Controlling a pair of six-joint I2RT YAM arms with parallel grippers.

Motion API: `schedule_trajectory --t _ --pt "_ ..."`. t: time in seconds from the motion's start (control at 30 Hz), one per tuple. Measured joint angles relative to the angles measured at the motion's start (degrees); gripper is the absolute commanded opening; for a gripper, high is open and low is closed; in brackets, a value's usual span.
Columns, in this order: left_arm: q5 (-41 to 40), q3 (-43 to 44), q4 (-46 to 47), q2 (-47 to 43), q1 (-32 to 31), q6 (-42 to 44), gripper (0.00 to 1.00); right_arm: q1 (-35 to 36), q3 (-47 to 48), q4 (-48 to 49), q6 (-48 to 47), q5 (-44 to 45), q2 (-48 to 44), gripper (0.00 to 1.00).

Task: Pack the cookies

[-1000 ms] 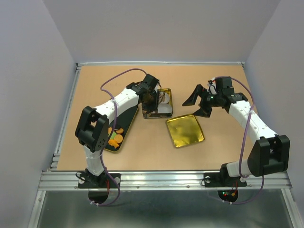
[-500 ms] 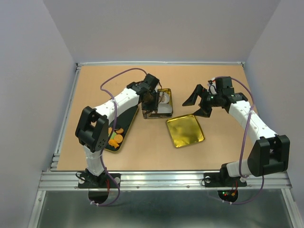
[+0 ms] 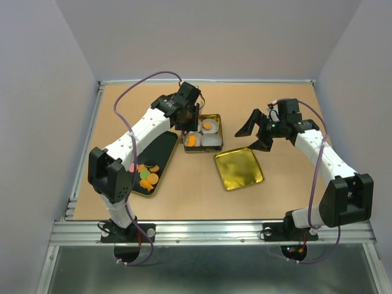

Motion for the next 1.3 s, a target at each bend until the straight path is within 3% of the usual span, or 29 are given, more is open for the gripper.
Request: schedule_trajectory --t 0.37,0.7,1.0,1.3 --pt "-9.0 -13.9 -8.7 -18.3 0.0 -2.4 0.36 0.0 0.0 0.0 -0.5 -0.5 1.0 1.0" --pt "-10.8 -22.7 -14.3 -25.5 0.0 -9.2 0.35 0.0 -1.6 0.1 -1.5 -1.2 1.7 1.0" --pt "-6.9 -25.4 -17.1 -31.9 0.0 -12.5 0.43 0.0 -4.9 0.3 -1.9 -1.9 1.8 1.0" --pt "0.6 -31.5 -19.0 -38.8 0.0 -15.0 0.43 0.0 -7.4 0.4 -1.9 -2.5 1.8 1.0"
